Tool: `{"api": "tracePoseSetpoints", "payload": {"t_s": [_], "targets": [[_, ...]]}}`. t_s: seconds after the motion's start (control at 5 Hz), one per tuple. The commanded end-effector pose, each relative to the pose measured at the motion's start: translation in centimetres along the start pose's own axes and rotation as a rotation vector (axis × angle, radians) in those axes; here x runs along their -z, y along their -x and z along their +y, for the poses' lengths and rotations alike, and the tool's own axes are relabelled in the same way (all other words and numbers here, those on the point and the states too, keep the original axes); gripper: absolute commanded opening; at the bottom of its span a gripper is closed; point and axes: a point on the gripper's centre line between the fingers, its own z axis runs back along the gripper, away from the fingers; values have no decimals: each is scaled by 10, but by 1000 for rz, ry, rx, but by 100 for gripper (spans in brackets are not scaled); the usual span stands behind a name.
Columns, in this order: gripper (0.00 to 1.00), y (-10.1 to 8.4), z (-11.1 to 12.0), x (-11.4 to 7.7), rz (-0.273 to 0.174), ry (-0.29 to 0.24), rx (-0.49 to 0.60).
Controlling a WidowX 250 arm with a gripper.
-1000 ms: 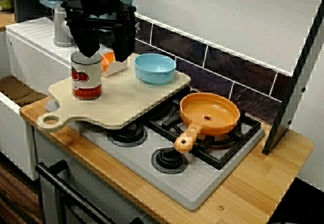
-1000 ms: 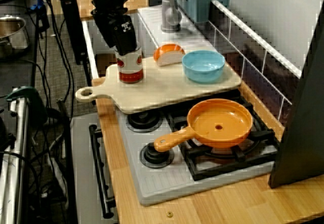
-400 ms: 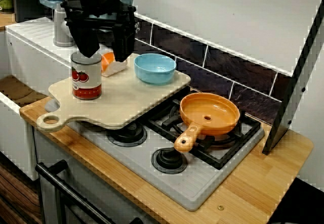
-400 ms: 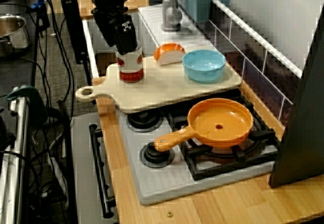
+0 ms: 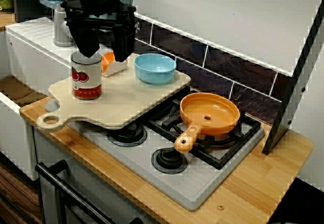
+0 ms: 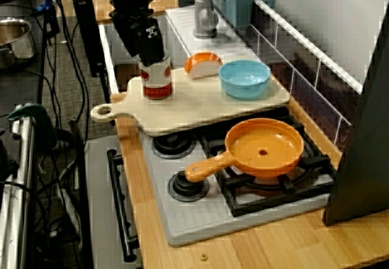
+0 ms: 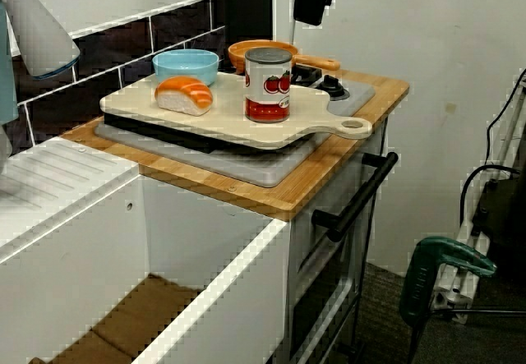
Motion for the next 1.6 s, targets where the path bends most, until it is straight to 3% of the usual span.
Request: {"api": "tracePoseSetpoints", "payload": {"t_s": [0.0,0.4,1.2,1.4], "targets": [[100,-9,-1,-9,-35,11,-2],[100,-4,-12,-12,-38,-3,28],[100,8,-24,43,-74,-61,133],[11,12,-20,52,-82,-75,143]]}}
